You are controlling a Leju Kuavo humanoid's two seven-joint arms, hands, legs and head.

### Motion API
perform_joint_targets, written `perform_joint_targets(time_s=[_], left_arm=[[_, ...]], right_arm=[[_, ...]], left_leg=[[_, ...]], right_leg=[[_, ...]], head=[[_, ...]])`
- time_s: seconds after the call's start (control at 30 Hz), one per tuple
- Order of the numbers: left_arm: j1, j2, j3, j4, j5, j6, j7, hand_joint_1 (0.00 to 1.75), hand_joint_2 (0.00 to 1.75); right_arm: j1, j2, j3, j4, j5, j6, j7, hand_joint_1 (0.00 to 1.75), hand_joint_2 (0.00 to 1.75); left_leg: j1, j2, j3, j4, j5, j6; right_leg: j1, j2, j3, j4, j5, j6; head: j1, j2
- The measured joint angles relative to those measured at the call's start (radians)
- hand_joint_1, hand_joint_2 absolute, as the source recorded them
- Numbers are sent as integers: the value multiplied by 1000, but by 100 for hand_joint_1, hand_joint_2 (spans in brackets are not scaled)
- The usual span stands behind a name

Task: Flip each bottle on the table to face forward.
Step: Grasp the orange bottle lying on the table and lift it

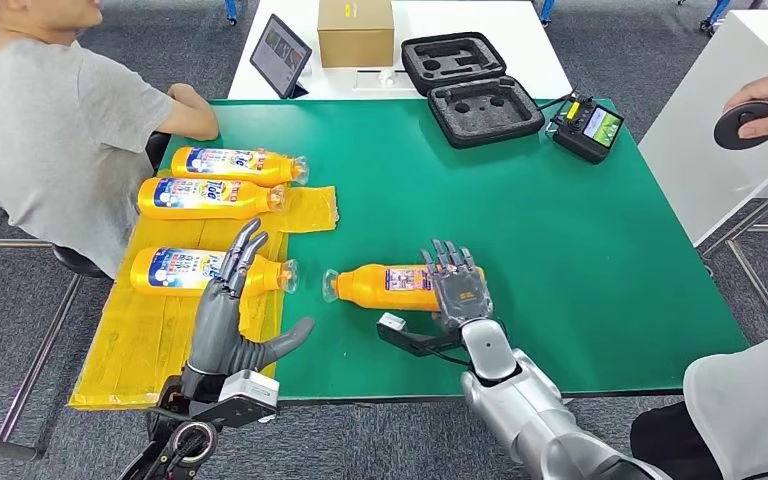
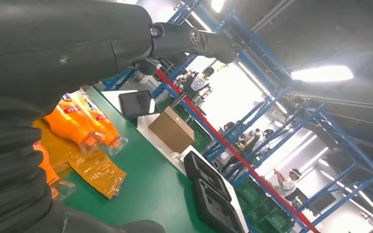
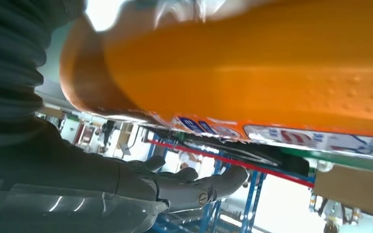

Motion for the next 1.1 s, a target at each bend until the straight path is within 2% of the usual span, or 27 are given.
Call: perform_joint_targets(time_s=[0.07,0.1,0.2,0.47,0.67,0.73,0.9,0.97,1.1], left_arm=[[0,-1,-1,0,0,-9,0,0,175],[0,-2,-2,0,0,-14,-1,0,175],[0,-3,-5,0,0,-20,-2,0,175],[0,-4,-9,0,1,-23,-2,0,175],[5,-4,-10,0,2,-24,-6,0,175],[7,-4,-10,-1,2,-23,-9,0,175],[10,-6,-11,-9,56,10,-39,0,175],[-8,-9,-11,-7,89,20,-42,0,175],[-33,-15,-11,-5,106,23,-42,0,175]], right_arm=[[-16,-2,-27,23,-68,56,-51,165,175],[-24,-4,-44,35,-100,86,-77,171,175],[-45,-8,-85,67,-151,138,-135,173,175],[-81,-13,-138,110,-208,211,-204,175,175],[-93,-17,-182,121,-294,279,-303,175,175],[-93,-19,-199,123,-336,291,-355,175,175],[-74,-8,-271,123,-541,344,-572,175,175],[-66,4,-293,123,-581,349,-603,175,175],[-62,18,-319,123,-600,354,-608,175,175]], left_leg=[[0,0,2,0,0,0],[0,1,3,0,0,0],[0,0,6,0,-1,0],[0,0,11,0,0,0],[0,0,13,0,-1,0],[0,0,14,0,-1,0],[0,3,16,0,-3,-3],[1,4,16,0,-3,-3],[1,4,16,0,-3,-3]], right_leg=[[0,0,1,0,0,0],[0,1,2,0,0,0],[0,0,5,0,0,0],[0,0,11,-1,-1,0],[0,0,13,-1,-1,0],[0,0,14,-1,-1,0],[1,4,14,-1,0,-1],[1,4,14,-1,0,-1],[1,5,14,-1,0,-1]], head=[[0,0],[0,0],[0,0],[0,0],[0,0],[0,0],[0,0],[0,0],[0,0]])
